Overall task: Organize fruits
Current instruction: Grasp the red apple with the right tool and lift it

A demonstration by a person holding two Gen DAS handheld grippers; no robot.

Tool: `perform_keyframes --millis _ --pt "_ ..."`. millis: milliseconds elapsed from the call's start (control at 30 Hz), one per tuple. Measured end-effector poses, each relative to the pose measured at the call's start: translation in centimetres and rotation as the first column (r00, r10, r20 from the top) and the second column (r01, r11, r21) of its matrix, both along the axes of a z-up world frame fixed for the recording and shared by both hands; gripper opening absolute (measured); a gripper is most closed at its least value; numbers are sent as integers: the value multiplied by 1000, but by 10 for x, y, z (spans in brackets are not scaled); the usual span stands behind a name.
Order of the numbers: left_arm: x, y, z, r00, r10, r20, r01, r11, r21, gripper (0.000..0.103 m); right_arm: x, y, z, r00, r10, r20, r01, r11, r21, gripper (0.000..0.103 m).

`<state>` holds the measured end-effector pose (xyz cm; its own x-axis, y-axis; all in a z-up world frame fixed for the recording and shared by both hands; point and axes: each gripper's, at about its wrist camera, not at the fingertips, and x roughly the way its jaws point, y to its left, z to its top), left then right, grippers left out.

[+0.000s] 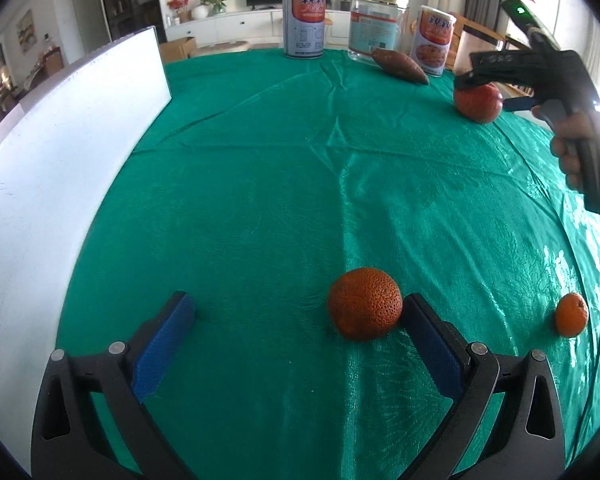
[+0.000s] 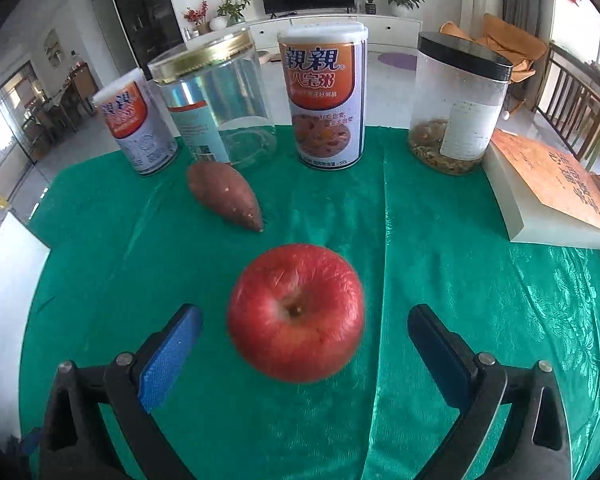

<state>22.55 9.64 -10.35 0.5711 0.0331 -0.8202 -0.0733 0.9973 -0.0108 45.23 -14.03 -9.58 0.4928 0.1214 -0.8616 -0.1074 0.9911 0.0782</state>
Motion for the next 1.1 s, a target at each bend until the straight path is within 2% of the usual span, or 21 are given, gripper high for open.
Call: perform_keyframes --millis 33,133,267,433,533,600,733,833,900,1000,1100 --pt "0 0 0 1000 0 0 0 1000 0 102 4 0 -4 1000 2 -25 -1 1000 16 68" --pt "0 0 0 1000 0 0 0 1000 -1 102 3 -7 -1 998 -37 -46 38 999 36 67" --pt "0 0 0 1000 0 0 0 1000 -1 102 -28 -30 22 997 19 -69 -14 997 78 67" --pt "1 0 0 1000 0 0 0 1000 -1 102 -112 -64 57 978 138 -153 -128 989 76 68" --pt "1 1 0 1000 0 0 0 1000 -1 102 -173 -88 58 962 157 -225 -149 987 52 68" --pt "1 1 0 1000 -1 0 1 1000 -1 102 -213 -103 49 962 139 -233 -138 990 21 68" --pt "1 1 0 1000 -1 0 1 1000 -1 102 -265 -116 19 980 96 -174 -105 993 -45 68" --pt "1 1 0 1000 -2 0 2 1000 -1 102 -283 -119 4 997 50 -60 -51 999 -12 70" --pt "0 1 -1 1000 -2 0 2 1000 -1 102 -292 -122 -2 1000 10 -19 -9 999 36 93" --pt "0 1 -1 1000 -2 0 2 1000 -2 102 -309 -122 -13 999 -54 2 54 998 42 99" --pt "0 1 -1 1000 -5 0 5 1000 -4 102 -340 -110 -15 995 -77 70 81 995 -53 103"
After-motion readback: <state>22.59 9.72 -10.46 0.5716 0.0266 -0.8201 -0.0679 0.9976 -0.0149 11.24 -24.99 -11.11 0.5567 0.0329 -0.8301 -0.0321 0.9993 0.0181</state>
